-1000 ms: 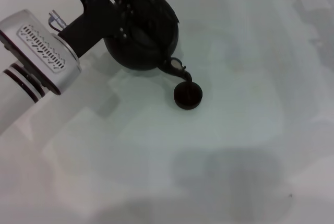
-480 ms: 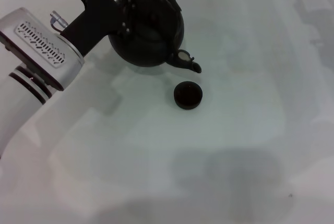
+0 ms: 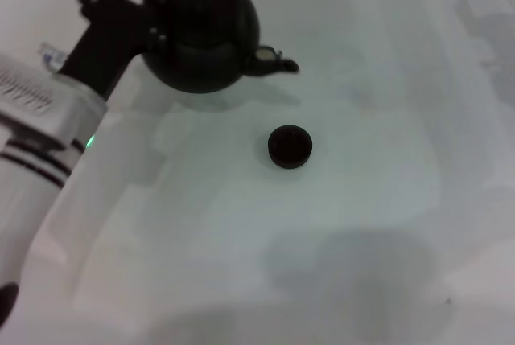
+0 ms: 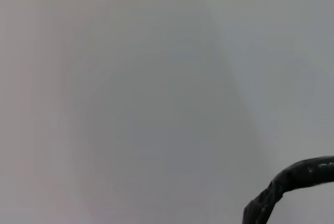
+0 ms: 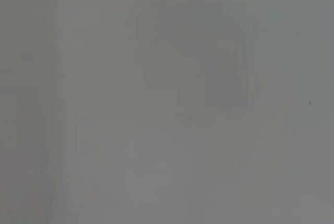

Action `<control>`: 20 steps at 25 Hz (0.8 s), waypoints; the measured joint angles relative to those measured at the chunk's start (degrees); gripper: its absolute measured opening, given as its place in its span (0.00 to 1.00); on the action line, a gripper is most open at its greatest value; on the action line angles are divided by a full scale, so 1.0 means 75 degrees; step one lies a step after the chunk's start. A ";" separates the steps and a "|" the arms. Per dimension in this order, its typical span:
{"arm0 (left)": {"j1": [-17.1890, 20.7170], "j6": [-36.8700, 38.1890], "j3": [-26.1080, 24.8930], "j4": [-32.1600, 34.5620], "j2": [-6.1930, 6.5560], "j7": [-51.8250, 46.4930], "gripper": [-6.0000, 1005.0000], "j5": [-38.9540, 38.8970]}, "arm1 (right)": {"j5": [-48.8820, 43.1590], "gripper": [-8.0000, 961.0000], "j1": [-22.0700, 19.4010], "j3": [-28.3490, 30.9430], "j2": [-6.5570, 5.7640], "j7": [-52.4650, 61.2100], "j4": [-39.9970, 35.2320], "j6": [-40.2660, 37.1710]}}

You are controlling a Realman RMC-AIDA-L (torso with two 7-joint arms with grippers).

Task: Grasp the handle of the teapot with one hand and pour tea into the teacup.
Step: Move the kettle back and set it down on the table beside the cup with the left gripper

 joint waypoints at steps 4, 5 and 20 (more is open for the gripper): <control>0.0543 0.0328 -0.0330 -0.0583 -0.0060 0.0032 0.09 -0.0554 | 0.0000 0.86 0.0031 0.0000 -0.0012 -0.0008 -0.0018 0.0001; 0.0594 0.0313 -0.0331 -0.0675 -0.0063 0.0025 0.09 -0.0681 | -0.0001 0.86 0.0046 0.0000 -0.0016 -0.0012 -0.0037 0.0000; 0.0648 -0.0515 -0.0331 -0.1074 -0.0072 0.0011 0.09 -0.1529 | 0.0000 0.86 0.0130 -0.0001 -0.0018 -0.0045 -0.0126 0.0011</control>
